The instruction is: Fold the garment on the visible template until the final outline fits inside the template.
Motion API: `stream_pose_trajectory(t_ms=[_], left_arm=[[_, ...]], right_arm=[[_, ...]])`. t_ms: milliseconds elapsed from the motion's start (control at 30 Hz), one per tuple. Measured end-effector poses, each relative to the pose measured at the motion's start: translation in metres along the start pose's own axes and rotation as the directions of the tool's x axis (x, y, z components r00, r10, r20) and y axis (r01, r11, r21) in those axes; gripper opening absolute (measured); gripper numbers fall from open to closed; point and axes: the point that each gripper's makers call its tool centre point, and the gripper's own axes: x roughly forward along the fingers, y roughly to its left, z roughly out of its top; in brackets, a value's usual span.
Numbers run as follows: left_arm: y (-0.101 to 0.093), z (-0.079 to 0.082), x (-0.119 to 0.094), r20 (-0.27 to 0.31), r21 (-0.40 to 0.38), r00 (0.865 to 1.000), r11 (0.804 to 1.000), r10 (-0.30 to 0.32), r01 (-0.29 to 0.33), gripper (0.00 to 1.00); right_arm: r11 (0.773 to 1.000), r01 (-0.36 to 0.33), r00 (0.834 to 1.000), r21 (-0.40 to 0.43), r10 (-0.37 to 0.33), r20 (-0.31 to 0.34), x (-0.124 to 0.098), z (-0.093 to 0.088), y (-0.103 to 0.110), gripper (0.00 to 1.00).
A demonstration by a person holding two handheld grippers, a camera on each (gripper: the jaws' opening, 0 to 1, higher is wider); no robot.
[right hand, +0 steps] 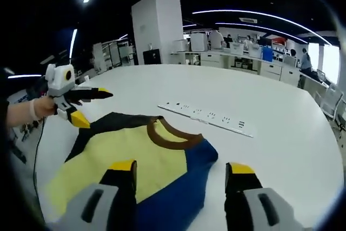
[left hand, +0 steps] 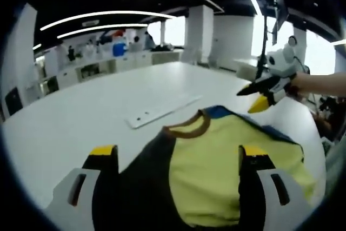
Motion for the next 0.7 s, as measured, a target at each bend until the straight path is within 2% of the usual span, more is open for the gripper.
stream_pose_trajectory(t_ms=[67,167,300,333,667,700], left_arm=[[-0.007,0.002,-0.009,0.003,-0.002,1.000,1.000,-0.004,0.004,0.88],[-0.006,0.001,-0.017,-0.001,0.004,1.000,1.000,-0.009,0.009,0.88],[-0.016,-0.001,-0.032,0.002,-0.013,1.000,1.000,-0.015,0.015,0.88],[-0.017,-0.001,-0.036,0.002,-0.016,1.000,1.000,-0.019,0.019,0.88],[-0.038,-0.010,-0.072,-0.004,-0.034,0.999,0.998,-0.049,0.049,0.88],[-0.033,-0.013,-0.076,-0.001,-0.030,0.999,0.998,-0.051,0.050,0.88]], right_arm=[[1.000,-0.009,1.000,-0.002,0.009,0.011,-0.008,0.002,0.006,0.66],[1.000,-0.015,1.000,-0.021,0.015,0.018,-0.012,0.002,0.009,0.67],[0.999,-0.039,0.999,-0.022,0.039,0.015,-0.030,-0.007,0.024,0.68],[0.999,-0.041,0.999,-0.022,0.042,0.013,-0.029,-0.006,0.022,0.69],[0.995,-0.101,0.995,-0.016,0.102,0.023,-0.057,-0.017,0.036,0.84],[0.993,-0.111,0.993,-0.031,0.112,0.024,-0.061,-0.018,0.039,0.85]])
